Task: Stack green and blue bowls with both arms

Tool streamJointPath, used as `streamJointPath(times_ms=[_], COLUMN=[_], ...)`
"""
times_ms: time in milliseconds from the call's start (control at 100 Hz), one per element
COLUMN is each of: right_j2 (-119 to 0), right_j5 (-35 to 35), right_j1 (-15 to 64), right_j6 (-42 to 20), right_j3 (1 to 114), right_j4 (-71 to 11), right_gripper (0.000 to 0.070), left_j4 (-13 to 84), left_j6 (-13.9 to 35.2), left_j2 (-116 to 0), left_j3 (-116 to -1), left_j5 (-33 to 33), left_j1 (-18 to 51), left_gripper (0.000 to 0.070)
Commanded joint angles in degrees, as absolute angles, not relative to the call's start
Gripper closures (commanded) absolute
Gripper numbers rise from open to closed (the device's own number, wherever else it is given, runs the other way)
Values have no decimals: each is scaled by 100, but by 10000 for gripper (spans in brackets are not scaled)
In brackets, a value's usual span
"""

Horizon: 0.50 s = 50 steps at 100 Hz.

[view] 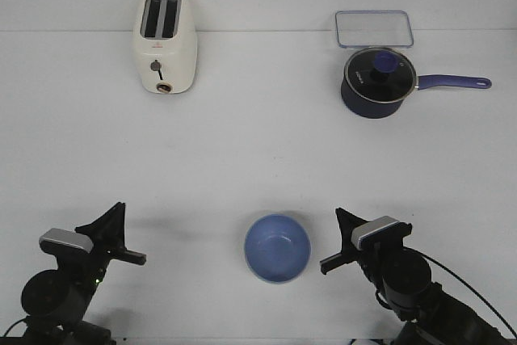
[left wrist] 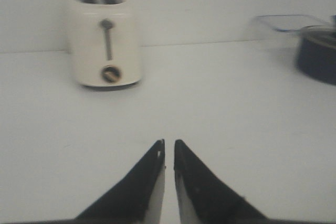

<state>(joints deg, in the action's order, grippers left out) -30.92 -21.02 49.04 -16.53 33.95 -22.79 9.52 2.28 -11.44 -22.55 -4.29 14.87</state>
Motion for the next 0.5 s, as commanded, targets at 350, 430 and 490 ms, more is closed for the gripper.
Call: streamJointPath(times_ms=[350,430,490], right_j2=[-3107,-3107,-3107], right_j5=[-2104,-2104,-2104], right_j1=[4958,4958,4958], right_j6=[-1662,-1664,-1664], right_j3=[3406,3406,3406], right_j4=[-2182,-2180,-2163], right_gripper=[685,685,685], left_j4=[-56,-58,-16], left_j6=[-259,-279,-252], left_j2=[-16,-16,-16], left_j3=[-246,-130,-78], left_j5=[-427,-427,-414], left_j1=[-196,-233,-233], left_gripper=[685,685,685])
